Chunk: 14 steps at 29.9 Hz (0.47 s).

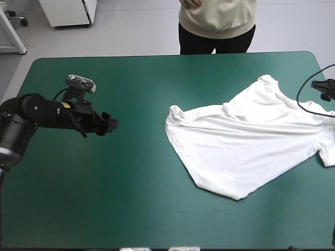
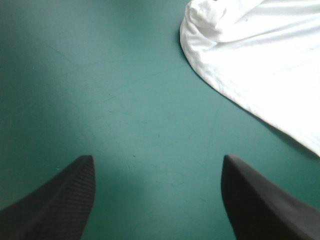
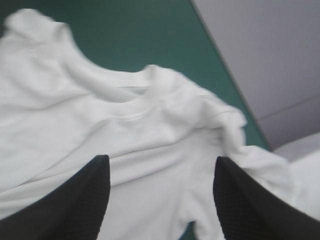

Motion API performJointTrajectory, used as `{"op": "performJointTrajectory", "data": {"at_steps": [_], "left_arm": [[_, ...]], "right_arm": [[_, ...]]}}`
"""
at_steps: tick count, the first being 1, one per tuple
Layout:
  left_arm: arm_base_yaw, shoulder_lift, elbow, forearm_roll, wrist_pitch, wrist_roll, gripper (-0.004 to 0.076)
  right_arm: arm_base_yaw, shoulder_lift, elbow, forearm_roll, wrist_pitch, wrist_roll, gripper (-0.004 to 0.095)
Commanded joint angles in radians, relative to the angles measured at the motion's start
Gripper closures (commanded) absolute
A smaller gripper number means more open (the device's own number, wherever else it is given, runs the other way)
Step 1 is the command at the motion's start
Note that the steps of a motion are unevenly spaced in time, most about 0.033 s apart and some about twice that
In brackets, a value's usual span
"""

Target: Fold the cloth

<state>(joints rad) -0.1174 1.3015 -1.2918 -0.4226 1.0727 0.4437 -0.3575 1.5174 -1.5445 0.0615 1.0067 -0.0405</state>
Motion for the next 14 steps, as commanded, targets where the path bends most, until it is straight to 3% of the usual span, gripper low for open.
{"op": "performJointTrajectory", "data": {"at_steps": [1,4,8,14], "left_arm": [[-0.002,0.055,-0.031,-0.071,-0.062,0.034,0.0214],[-0.002,0.122,-0.031,-0.110,-0.064,0.063,0.0214],[-0.002,0.166,-0.031,-0.118,-0.053,0.079,0.0214],[-0.002,0.172,-0.031,-0.118,-0.067,0.084,0.0214]], "right_arm": [[0.034,-0.113,-0.034,0.198,0.102,-0.115,0.0382],[0.122,-0.149,-0.032,0.209,0.247,-0.150,0.0400],[0.295,-0.223,0.040,0.158,0.242,-0.164,0.0399],[0.652,-0.278,0.254,0.055,0.237,-0.092,0.0399]]}}
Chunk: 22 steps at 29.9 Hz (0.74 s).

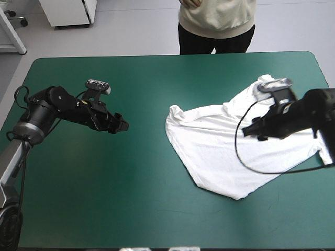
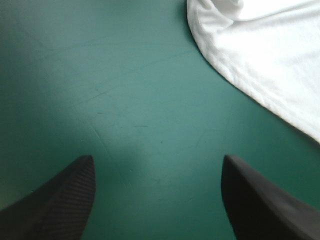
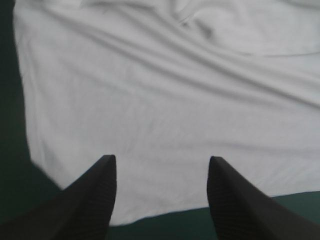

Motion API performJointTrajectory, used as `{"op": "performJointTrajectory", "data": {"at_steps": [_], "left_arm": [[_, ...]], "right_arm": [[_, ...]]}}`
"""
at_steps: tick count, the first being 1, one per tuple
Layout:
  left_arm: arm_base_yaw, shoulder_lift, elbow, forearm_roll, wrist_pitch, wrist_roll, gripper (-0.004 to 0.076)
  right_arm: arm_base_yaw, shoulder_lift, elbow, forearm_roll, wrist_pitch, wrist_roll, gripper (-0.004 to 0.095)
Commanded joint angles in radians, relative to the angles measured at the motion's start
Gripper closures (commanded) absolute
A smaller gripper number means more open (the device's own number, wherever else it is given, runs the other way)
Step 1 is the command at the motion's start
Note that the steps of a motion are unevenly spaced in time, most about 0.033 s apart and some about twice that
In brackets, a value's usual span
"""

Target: Fold the cloth

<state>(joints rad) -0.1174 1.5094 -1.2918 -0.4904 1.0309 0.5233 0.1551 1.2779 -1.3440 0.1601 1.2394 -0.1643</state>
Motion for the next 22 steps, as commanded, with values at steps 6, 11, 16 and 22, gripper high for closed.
{"op": "performJointTrajectory", "data": {"at_steps": [6,11,16,22], "left_arm": [[-0.002,-0.036,-0.031,-0.050,-0.009,0.004,0.0214],[-0.002,-0.036,-0.031,-0.052,-0.006,0.004,0.0214],[-0.002,-0.036,-0.031,-0.056,-0.004,0.004,0.0214],[-0.002,-0.036,-0.031,-0.056,-0.012,0.004,0.0214]], "right_arm": [[0.445,-0.038,0.230,-0.138,-0.058,0.117,0.0399],[0.549,-0.022,0.349,-0.199,-0.156,0.173,0.0399],[0.554,0.016,0.453,-0.199,-0.312,0.190,0.0399],[0.554,0.102,0.499,-0.199,-0.402,0.164,0.0398]]}}
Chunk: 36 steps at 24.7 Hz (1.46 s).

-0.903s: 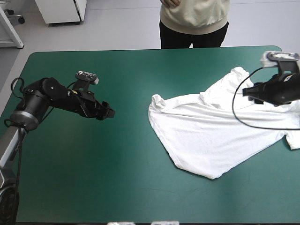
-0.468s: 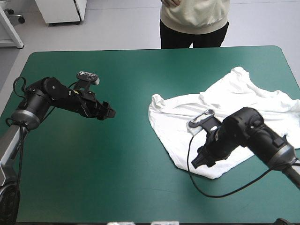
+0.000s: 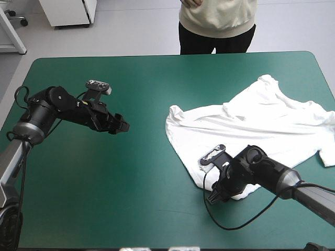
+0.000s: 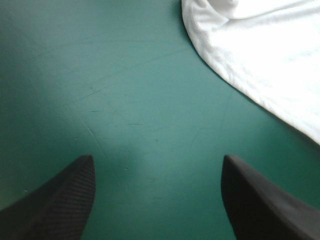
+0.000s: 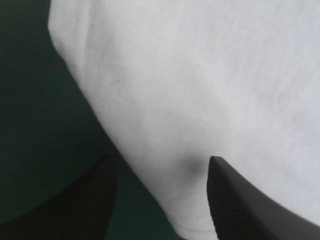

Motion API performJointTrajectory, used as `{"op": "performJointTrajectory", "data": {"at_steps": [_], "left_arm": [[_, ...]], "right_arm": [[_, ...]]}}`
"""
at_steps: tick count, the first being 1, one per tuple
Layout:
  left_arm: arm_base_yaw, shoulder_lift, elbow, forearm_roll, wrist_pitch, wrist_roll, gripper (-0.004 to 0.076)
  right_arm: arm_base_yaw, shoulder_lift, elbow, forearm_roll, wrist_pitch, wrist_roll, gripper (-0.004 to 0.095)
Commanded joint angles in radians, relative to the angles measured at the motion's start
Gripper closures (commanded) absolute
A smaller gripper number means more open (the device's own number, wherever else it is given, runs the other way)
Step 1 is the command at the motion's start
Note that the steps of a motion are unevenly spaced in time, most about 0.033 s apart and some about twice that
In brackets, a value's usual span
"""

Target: Fold the cloth

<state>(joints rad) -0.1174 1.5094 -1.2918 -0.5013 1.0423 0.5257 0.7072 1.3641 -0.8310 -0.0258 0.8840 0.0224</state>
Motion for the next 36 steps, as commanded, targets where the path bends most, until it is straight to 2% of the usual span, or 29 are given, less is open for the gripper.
{"op": "performJointTrajectory", "data": {"at_steps": [1,4,6,8,12,13,21,23,26,30,34,36], "left_arm": [[-0.002,-0.036,-0.031,-0.045,-0.023,0.002,0.0214],[-0.002,-0.036,-0.031,-0.045,-0.024,0.002,0.0214],[-0.002,-0.036,-0.031,-0.048,-0.036,0.002,0.0214],[-0.002,-0.036,-0.031,-0.057,-0.051,0.002,0.0214],[-0.002,-0.036,-0.031,-0.108,-0.084,0.055,0.0214],[-0.006,-0.036,-0.031,-0.115,-0.102,0.064,0.0214],[-0.150,0.071,-0.033,-0.110,-0.209,0.154,0.0214],[-0.228,0.143,-0.048,-0.076,-0.290,0.152,0.0214],[-0.262,0.237,-0.124,-0.058,-0.335,0.098,0.0214],[-0.263,0.374,-0.320,-0.056,-0.278,0.089,0.0214],[-0.266,0.541,-0.545,-0.045,-0.105,0.070,0.0214],[-0.271,0.597,-0.617,-0.044,-0.076,0.070,0.0214]], "right_arm": [[0.002,0.031,-0.011,-0.013,-0.047,-0.022,0.0398],[0.002,0.076,-0.007,0.001,-0.035,-0.040,0.0402],[0.002,0.098,-0.001,0.004,-0.025,-0.040,0.0449],[0.002,0.103,0.003,0.008,-0.018,-0.040,0.0565],[0.002,0.087,0.005,0.026,-0.008,-0.042,0.0903],[0.002,0.082,0.005,0.033,-0.008,-0.042,0.0920],[0.002,0.077,0.005,0.040,-0.011,-0.042,0.0925],[0.002,0.077,0.005,0.040,-0.005,-0.042,0.0925],[0.002,0.077,0.005,0.041,0.006,-0.042,0.0925],[0.002,0.077,0.005,0.076,-0.002,-0.042,0.0925],[0.002,0.077,0.005,0.076,-0.006,-0.042,0.0925],[0.002,0.077,0.005,0.076,-0.006,-0.042,0.0925]]}}
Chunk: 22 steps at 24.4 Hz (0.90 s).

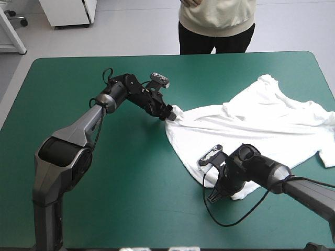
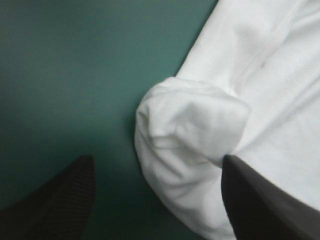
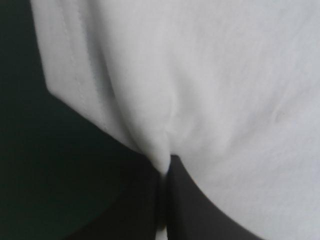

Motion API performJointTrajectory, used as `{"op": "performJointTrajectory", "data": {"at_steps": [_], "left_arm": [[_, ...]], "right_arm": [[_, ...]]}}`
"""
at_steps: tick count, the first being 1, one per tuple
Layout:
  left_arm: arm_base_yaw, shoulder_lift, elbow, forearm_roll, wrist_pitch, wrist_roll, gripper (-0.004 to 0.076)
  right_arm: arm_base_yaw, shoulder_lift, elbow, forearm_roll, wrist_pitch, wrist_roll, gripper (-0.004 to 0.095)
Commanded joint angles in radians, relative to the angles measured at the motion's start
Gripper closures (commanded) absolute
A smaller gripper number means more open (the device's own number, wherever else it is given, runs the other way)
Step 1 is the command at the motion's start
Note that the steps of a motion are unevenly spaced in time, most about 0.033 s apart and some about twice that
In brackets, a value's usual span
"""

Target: Fold the cloth

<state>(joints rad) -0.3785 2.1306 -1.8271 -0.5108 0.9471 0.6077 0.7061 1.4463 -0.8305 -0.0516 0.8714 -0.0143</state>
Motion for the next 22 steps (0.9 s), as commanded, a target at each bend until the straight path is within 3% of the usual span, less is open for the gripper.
{"op": "performJointTrajectory", "data": {"at_steps": [1,3,6,8,12,15,17,22], "left_arm": [[-0.018,-0.007,-0.101,-0.035,0.019,-0.012,0.0215],[-0.029,0.025,-0.139,-0.035,0.028,-0.008,0.0244],[-0.053,0.046,-0.151,-0.022,0.040,0.008,0.0363],[-0.070,0.053,-0.151,0.015,0.042,0.008,0.0459],[-0.089,0.051,-0.154,0.117,0.042,-0.025,0.0731],[-0.083,0.025,-0.160,0.144,0.071,-0.047,0.0733],[-0.076,-0.010,-0.187,0.157,0.150,-0.047,0.0733],[-0.042,-0.119,-0.205,0.250,0.329,-0.131,0.0733]], "right_arm": [[0.003,-0.006,0.004,0.102,0.007,-0.005,0.0925],[0.003,-0.003,0.004,0.102,0.002,-0.005,0.0925],[0.003,-0.003,0.004,0.102,-0.002,-0.005,0.0925],[0.003,-0.003,0.004,0.102,-0.004,-0.005,0.0925],[0.003,-0.003,0.004,0.106,-0.004,-0.005,0.0925],[0.003,-0.005,0.004,0.106,-0.020,-0.005,0.0925],[0.003,-0.033,0.004,0.106,-0.051,0.024,0.0925],[0.003,-0.221,-0.031,0.103,0.020,0.150,0.0925]]}}
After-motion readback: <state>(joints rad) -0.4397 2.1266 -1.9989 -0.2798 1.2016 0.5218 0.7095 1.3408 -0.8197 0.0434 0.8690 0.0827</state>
